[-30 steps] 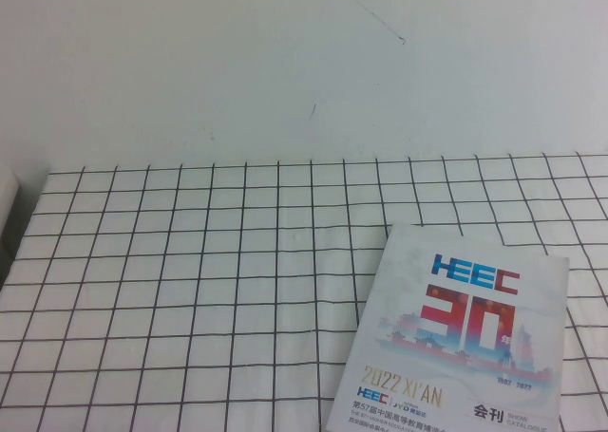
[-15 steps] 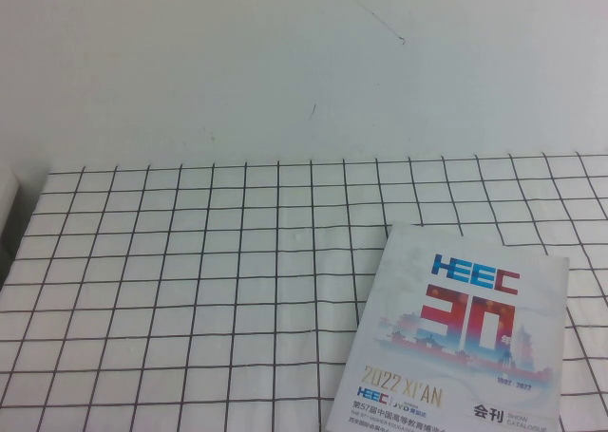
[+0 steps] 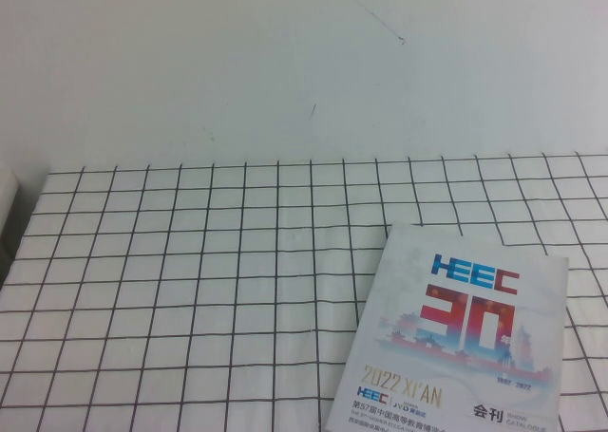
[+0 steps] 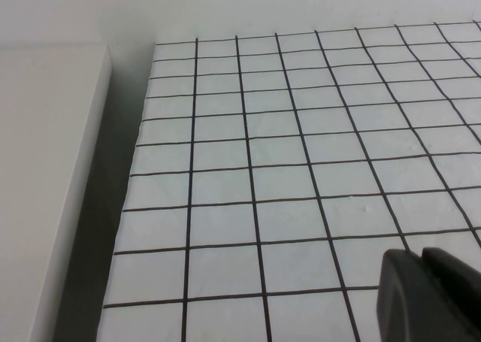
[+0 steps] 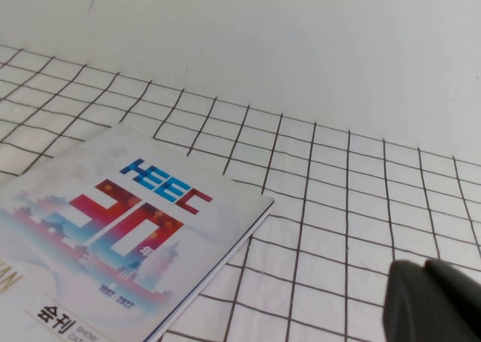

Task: Close book
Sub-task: 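Close the open booklet and leave it lying on the table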

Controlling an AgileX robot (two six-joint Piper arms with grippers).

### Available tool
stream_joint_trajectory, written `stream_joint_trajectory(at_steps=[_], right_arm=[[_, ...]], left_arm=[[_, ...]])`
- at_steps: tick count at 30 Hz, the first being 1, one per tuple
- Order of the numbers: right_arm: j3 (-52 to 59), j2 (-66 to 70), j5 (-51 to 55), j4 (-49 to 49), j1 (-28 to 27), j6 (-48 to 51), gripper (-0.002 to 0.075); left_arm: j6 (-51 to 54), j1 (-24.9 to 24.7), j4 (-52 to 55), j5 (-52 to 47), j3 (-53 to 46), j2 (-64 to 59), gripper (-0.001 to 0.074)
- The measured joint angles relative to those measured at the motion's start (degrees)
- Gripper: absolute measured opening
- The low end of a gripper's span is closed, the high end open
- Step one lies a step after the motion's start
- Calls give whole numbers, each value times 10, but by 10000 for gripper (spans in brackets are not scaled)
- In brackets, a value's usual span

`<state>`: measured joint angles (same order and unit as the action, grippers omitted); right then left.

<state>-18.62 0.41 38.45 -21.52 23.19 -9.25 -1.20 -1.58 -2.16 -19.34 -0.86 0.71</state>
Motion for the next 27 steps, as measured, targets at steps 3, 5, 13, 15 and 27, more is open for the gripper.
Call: stream_joint_trajectory(at_steps=[3, 5, 13, 15, 27], right_arm=[[15, -5, -22, -13, -21, 0, -3], [23, -5, -39, -16, -53, 0, -3], [107, -11, -121, 49, -214, 52, -3], [137, -11, -151, 68, -235, 78, -3], [200, -11, -196, 227, -245, 232, -3]], left_arm=[[0, 0, 0, 0, 0, 0, -4], [-2, 0, 0, 0, 0, 0, -4], [-8, 1, 0, 0, 0, 0, -4], [-8, 1, 0, 0, 0, 0, -4], [-8, 1, 0, 0, 0, 0, -4]])
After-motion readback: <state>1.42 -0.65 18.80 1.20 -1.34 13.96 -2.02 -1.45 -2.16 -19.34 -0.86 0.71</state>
